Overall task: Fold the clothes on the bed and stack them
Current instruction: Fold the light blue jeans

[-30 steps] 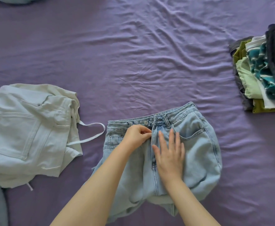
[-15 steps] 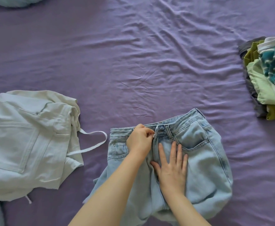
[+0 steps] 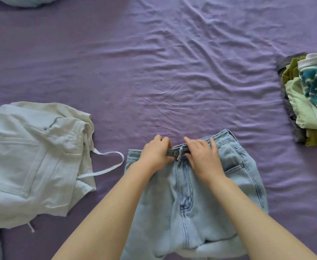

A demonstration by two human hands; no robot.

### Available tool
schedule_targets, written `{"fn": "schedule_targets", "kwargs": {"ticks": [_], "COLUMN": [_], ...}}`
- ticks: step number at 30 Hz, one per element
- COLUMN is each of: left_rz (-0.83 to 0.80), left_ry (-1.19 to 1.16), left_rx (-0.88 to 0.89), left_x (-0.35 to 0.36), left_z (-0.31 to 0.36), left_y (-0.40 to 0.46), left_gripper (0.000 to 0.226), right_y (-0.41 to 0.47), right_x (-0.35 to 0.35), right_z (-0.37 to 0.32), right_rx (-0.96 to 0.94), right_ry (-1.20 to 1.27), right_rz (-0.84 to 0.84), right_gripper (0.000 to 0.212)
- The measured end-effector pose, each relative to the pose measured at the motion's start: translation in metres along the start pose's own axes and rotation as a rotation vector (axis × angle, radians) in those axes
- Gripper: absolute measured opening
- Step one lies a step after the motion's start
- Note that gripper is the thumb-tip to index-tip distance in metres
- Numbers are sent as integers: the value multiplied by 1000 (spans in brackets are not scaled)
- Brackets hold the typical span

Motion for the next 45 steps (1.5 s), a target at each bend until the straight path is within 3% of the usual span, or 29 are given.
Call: {"fn": "schedule_targets", "kwargs": {"ticks": [2,5,8,10,14,18,22,31,37,39,42,45], "left_rz": [-24,80,118,132,164,244,158,237,215,176,329,418], "left_ry": [39,106,-87,-213,-212,-206,-531,-930,-936,-757,-446,-416], "left_rx": [10,30,60,92,127,174,115,77,121,172,165,181], "left_x": [0,5,5,-1,-16,-44,-72,-116,-151,-156,-155,-153], "left_z": [0,5,7,8,15,34,65,148,186,198,206,209], "left_y": [-3,-11,-20,-27,-39,-60,-101,-200,-251,-268,-280,-292], "left_gripper": [53,50,45,44,27,23,12,10,12,12,26,19], "right_y": [-2,-7,-13,-19,-35,-54,-79,-136,-163,-167,-167,-169], "right_x": [-7,-16,-31,-40,-61,-86,-130,-238,-295,-311,-328,-343], "right_z": [0,1,3,4,0,-2,-5,-12,-8,-8,-9,-12], "right_rx": [18,42,39,7,-81,-132,-203,-346,-397,-434,-574,-679], "right_ry": [26,105,212,262,215,265,407,253,300,281,174,135], "right_rz": [92,144,183,236,356,337,375,520,459,387,209,56], "right_gripper": [51,32,17,16,14,9,13,13,17,15,17,21]}}
Point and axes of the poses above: each hand's wrist, its own y-axis towards the middle knuckle, its own x-axis out of the palm, z = x × y, the point moved 2 cm from there along y, towards the middle knuckle, and after that the axes turned 4 degrees about -y, right-handed, at the moved point
